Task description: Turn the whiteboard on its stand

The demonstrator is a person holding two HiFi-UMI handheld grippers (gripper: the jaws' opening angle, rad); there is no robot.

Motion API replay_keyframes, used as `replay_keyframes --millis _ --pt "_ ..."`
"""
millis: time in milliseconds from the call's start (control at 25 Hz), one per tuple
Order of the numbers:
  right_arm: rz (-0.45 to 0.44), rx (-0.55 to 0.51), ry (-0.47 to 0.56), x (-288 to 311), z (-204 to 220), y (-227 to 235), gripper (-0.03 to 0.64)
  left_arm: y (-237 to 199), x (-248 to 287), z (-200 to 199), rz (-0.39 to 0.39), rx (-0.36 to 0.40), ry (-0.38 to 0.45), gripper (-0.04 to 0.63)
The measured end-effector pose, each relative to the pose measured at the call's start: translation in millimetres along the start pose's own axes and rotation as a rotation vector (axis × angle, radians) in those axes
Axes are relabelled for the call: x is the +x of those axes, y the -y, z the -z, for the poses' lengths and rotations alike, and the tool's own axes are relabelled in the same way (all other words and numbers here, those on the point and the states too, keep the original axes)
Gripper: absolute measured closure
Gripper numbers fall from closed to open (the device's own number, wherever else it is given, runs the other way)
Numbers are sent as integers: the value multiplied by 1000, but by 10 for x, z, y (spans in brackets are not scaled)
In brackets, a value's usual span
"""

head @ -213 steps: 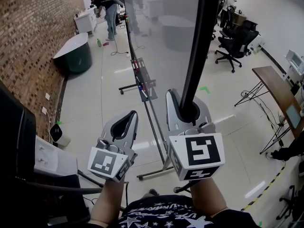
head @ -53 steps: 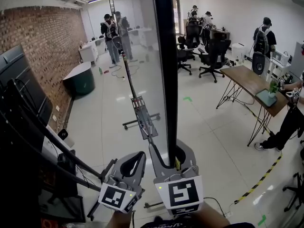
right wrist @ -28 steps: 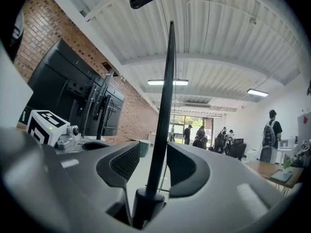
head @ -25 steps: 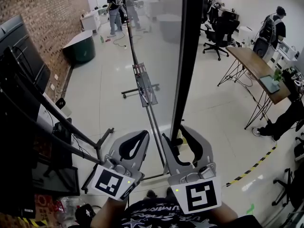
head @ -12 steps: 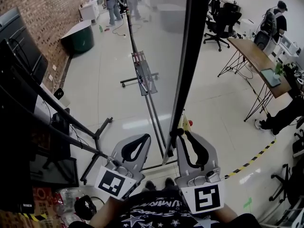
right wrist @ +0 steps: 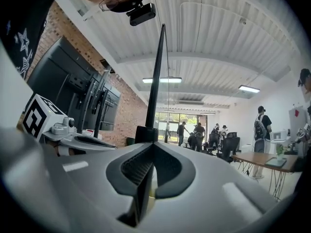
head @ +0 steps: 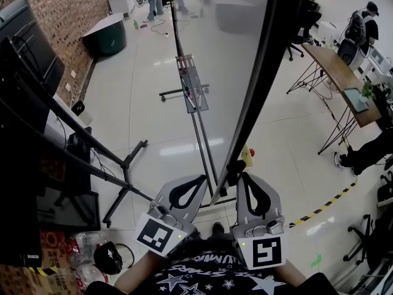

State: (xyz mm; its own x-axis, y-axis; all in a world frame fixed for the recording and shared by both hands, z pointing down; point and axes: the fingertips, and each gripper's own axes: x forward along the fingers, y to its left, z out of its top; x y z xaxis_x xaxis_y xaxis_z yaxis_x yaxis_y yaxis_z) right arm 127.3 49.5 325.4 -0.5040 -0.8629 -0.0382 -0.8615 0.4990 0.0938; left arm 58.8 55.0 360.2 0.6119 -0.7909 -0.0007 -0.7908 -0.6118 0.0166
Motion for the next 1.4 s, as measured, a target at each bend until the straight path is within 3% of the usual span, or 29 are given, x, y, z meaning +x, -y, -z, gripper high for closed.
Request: replay_keyframes --millis 200,640,1400 --pt "35 -2 3 -15 85 115 609 83 13 136 18 -28 -25 591" --pt "-4 -17 -69 17 356 86 609 53 61 200 5 -38 -26 591" --pt "-12 -31 -57 45 349 112 609 1 61 190 -17 -42 -27 591"
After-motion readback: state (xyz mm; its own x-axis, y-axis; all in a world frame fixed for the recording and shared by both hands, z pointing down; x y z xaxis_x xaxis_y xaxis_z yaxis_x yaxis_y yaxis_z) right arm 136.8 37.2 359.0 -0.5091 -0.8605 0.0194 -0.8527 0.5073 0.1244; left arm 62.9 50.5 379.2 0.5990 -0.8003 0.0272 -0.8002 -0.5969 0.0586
